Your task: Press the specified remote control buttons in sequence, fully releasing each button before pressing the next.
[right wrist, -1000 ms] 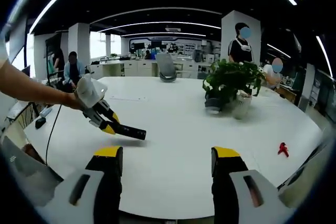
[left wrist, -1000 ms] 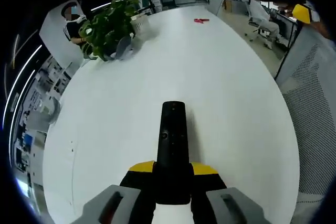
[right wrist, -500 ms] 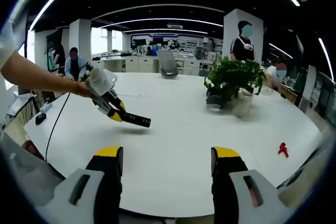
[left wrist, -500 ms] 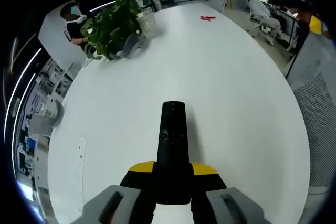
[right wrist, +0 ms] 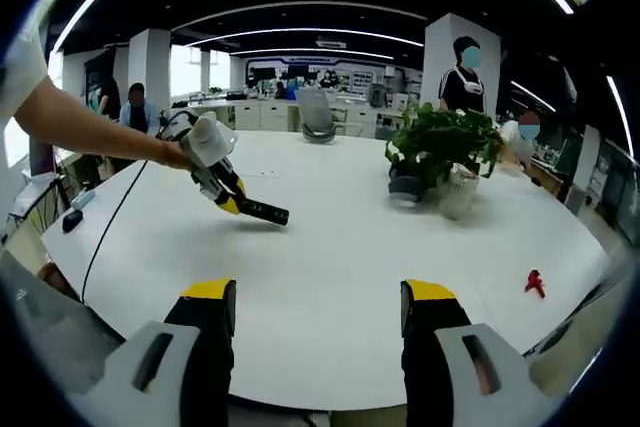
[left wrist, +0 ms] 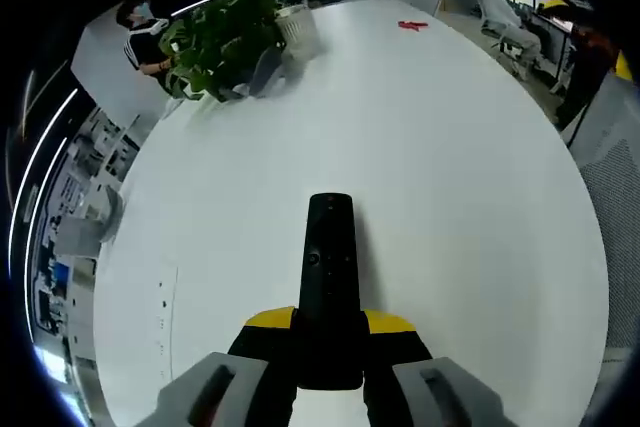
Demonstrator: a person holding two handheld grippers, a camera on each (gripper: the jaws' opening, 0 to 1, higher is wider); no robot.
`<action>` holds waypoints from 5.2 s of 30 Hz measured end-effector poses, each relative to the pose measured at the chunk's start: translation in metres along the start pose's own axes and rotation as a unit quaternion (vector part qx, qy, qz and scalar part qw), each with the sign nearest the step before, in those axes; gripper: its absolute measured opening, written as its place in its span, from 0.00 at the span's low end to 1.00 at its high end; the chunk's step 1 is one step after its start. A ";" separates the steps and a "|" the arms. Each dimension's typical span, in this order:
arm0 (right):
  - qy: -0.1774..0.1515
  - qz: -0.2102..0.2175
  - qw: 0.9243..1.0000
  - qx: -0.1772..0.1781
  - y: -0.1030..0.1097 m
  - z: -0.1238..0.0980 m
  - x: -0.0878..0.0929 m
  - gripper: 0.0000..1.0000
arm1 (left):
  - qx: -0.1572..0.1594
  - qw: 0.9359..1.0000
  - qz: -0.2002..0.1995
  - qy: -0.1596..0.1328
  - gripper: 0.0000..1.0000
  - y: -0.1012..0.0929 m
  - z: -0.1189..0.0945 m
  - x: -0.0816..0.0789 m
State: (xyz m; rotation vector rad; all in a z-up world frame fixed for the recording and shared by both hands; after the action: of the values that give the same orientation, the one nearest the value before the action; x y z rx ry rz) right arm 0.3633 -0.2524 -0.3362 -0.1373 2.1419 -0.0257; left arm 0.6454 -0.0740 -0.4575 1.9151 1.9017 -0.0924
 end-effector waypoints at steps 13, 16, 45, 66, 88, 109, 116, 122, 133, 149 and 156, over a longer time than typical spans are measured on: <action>0.010 -0.003 1.000 -0.001 0.001 0.002 0.002 0.69 | 0.016 1.000 -0.010 0.015 0.23 0.008 0.022 0.011; 0.012 0.000 1.000 0.003 -0.001 0.002 0.002 0.69 | 0.021 0.999 -0.009 0.022 0.23 0.006 0.026 0.014; 0.010 -0.007 1.000 -0.005 0.003 0.003 0.002 0.73 | 0.066 0.998 -0.002 0.018 0.26 0.010 0.031 0.016; -0.043 -0.010 0.999 0.020 -0.003 -0.003 -0.013 0.99 | -0.030 0.993 -0.111 0.018 0.55 0.029 0.028 0.027; -0.067 -0.003 0.997 0.029 -0.006 -0.009 -0.019 1.00 | -0.121 0.960 -0.250 -0.047 1.00 0.030 -0.026 0.032; -0.092 0.012 0.996 0.016 -0.004 -0.015 -0.025 1.00 | -0.191 0.896 -0.343 -0.206 1.00 -0.012 -0.155 0.008; -0.095 0.010 0.995 0.014 -0.003 -0.016 -0.026 1.00 | -0.207 0.884 -0.354 -0.225 1.00 -0.032 -0.185 0.012; -0.099 0.017 0.995 0.014 -0.005 -0.017 -0.027 1.00 | -0.207 0.885 -0.349 -0.226 1.00 -0.065 -0.205 0.022; -0.097 0.023 0.995 0.018 -0.007 -0.018 -0.026 1.00 | -0.226 0.858 -0.393 -0.240 1.00 -0.116 -0.239 0.051; -0.088 0.021 0.996 0.007 -0.003 -0.017 -0.023 0.96 | -0.301 0.807 -0.435 -0.262 0.97 -0.176 -0.283 0.077; -0.083 0.018 0.996 0.009 -0.003 -0.016 -0.022 0.95 | -0.321 0.787 -0.460 -0.257 0.92 -0.199 -0.281 0.092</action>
State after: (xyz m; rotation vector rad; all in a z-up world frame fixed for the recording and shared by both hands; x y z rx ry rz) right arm 0.3624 -0.2537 -0.3090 -0.0877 1.9770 -0.0134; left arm 0.3864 0.1026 -0.2869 0.3527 1.9207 -0.1997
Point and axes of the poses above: the point that each gripper's makers call its tool centre point, and the gripper's own axes: z roughly forward along the fingers, y roughly to its left, x roughly out of its underside, the point moved 3 cm from there along -z, roughly backward along the fingers, and after that the axes turned 5 degrees about y, right-handed, at the moved point
